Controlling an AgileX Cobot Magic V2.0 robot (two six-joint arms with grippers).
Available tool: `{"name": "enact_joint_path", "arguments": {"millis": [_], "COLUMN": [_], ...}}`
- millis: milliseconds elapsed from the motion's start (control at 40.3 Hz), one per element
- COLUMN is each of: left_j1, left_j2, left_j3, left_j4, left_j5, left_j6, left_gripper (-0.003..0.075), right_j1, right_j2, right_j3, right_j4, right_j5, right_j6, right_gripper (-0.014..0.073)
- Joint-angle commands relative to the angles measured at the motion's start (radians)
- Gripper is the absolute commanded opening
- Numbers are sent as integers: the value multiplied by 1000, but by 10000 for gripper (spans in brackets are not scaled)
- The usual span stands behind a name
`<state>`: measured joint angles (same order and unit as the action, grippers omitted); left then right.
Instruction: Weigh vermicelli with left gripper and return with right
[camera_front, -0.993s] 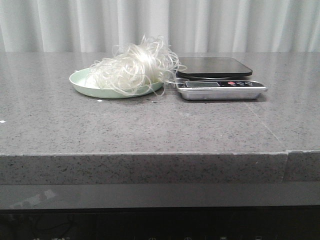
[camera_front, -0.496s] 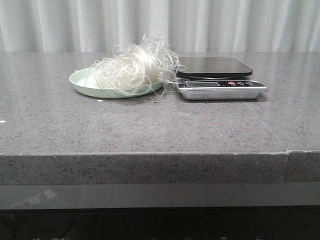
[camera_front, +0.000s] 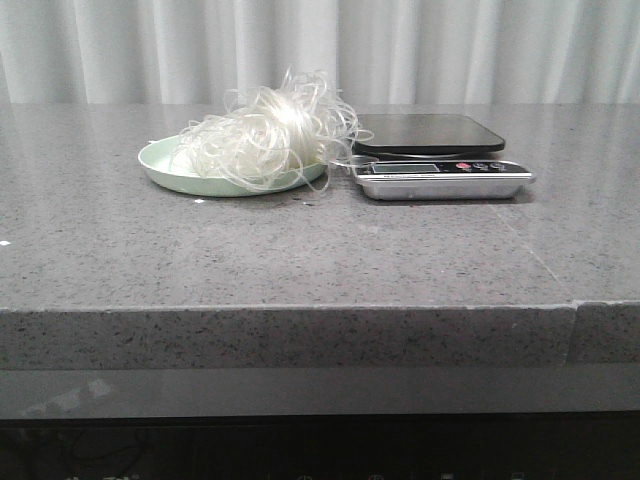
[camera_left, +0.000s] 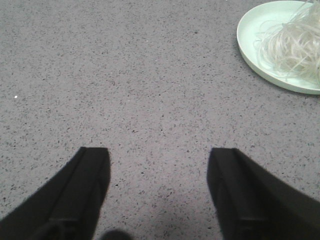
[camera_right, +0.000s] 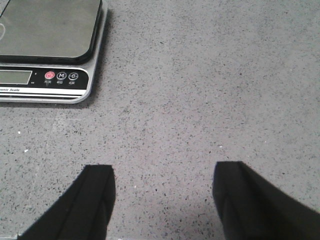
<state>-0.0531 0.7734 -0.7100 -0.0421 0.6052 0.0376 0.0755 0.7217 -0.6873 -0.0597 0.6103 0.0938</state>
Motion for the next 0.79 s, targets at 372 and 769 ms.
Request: {"name": "enact_joint_path", "arguments": {"millis": [372,769], "left_j1": [-250,-465], "left_j2": [264,626], "left_j3": [-170,-429], "left_j4": [-135,-109], "left_j5": [-117,-172], "left_j6": [134,134], "left_gripper": [552,553], "right_j1": [-3,-3], "right_j2": [5,5], "right_j3": [-35,-35], "right_j4": [-9,-9], "right_j5": [-57,-57], "right_j6": [-4,-4], "right_gripper": [549,549]}}
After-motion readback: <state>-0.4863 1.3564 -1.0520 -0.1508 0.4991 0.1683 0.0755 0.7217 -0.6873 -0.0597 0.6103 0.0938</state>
